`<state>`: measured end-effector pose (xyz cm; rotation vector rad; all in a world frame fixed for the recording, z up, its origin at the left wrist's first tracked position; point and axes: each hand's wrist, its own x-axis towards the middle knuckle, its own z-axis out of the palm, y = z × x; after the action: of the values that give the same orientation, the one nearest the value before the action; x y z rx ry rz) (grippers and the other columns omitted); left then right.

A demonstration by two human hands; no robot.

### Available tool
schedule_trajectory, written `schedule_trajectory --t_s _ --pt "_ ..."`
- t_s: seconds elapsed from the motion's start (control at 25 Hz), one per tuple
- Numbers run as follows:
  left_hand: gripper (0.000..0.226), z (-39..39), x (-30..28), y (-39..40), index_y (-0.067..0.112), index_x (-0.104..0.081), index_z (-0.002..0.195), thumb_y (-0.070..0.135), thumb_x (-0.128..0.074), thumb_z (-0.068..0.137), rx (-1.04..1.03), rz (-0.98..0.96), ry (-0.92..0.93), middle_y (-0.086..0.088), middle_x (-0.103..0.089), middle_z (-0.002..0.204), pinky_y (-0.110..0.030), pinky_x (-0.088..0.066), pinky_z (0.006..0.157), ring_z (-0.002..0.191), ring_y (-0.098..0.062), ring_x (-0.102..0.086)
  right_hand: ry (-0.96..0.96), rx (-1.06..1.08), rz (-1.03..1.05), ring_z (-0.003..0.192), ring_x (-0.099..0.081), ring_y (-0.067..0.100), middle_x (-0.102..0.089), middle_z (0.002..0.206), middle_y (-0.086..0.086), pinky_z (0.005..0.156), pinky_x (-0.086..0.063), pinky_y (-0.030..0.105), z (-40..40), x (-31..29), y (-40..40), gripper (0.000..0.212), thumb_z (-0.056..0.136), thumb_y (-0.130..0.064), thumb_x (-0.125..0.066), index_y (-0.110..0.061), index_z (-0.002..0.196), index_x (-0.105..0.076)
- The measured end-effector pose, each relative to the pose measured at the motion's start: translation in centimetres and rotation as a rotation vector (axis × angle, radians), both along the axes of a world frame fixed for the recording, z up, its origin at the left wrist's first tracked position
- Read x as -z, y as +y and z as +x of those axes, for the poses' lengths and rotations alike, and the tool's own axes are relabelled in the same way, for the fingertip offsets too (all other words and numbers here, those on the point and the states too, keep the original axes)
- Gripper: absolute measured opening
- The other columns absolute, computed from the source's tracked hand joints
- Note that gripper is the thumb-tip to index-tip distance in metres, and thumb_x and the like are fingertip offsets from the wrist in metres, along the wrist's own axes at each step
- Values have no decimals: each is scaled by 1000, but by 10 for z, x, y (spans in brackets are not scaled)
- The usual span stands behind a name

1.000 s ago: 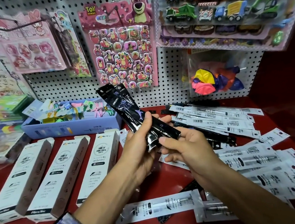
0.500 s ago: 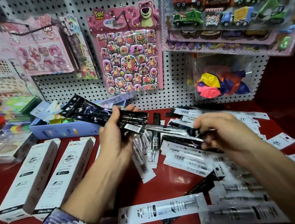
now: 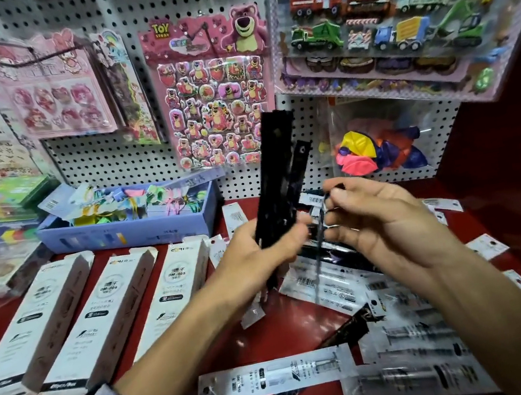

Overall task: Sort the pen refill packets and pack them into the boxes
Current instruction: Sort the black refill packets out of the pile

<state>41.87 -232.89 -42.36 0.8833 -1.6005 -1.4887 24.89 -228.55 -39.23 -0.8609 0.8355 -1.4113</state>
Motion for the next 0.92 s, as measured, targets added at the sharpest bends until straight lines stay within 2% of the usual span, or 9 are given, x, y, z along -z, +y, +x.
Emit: schedule_trajectory --t_s 0.12,0.2,0.28,0.4,0.48,0.6,0.72,0.8,0.92 --pt "31 -11 8 5 26 -67 61 2 -78 75 131 -48 -83 14 -53 54 -12 -40 54 51 1 -50 -25 52 -24 56 -61 13 -66 68 5 52 -54 26 5 4 0 15 76 -7 -63 -5 90 -68" --pt "23 -14 12 6 16 -64 72 -3 -72 81 189 -31 -89 6 -63 66 -17 -46 62 62 -5 -60 -6 97 -39 57 -60 13 -65 70 4 51 -54 26 6 6 0 16 75 -10 -66 -7 90 -69" --pt "16 -15 16 6 8 -61 76 -4 -65 86 195 35 -9 -5 -64 68 -21 -48 60 60 -13 -60 48 162 -70 61 -62 14 -65 76 3 57 -56 29 4 9 -1 23 75 -11 -71 -9 98 -68" --pt "16 -13 15 4 13 -62 76 0 -70 82 220 34 55 -4 -57 63 -22 -46 56 55 -14 -54 237 147 -49 88 -69 10 -66 112 -1 82 -56 34 -2 16 -4 61 73 -16 -82 -21 128 -55" --pt "17 -11 17 3 15 -66 77 2 -76 76 251 -57 -70 -1 -61 68 -24 -48 62 63 -13 -58 333 -42 -47 97 -69 9 -64 127 3 84 -55 29 2 19 -2 66 74 -12 -80 -21 133 -52" --pt "24 -12 27 0 9 -68 83 -5 -78 67 205 -66 -142 -6 -67 73 -34 -52 64 68 -16 -64 492 -106 -81 105 -68 18 -69 118 2 87 -56 29 13 24 1 57 72 -5 -77 -22 123 -58" --pt "44 -12 31 -1 15 -70 97 -12 -70 63 139 -134 -71 -17 -71 91 -45 -55 75 84 -21 -66 546 -100 -76 91 -64 10 -66 108 1 75 -52 24 17 27 0 70 76 16 -62 -32 127 -52" --pt "49 -11 33 1 16 -67 102 -17 -71 66 163 -171 -27 -9 -71 93 -38 -55 75 86 -19 -66 524 -142 -55 80 -62 3 -65 103 0 64 -49 21 17 28 0 79 76 24 -50 -32 131 -47" --pt "44 -11 37 4 18 -68 96 -17 -74 69 190 -160 -64 5 -71 85 -25 -53 73 80 -11 -65 536 -212 -46 81 -62 5 -68 97 -5 60 -47 20 17 34 -1 77 71 23 -46 -28 128 -51"
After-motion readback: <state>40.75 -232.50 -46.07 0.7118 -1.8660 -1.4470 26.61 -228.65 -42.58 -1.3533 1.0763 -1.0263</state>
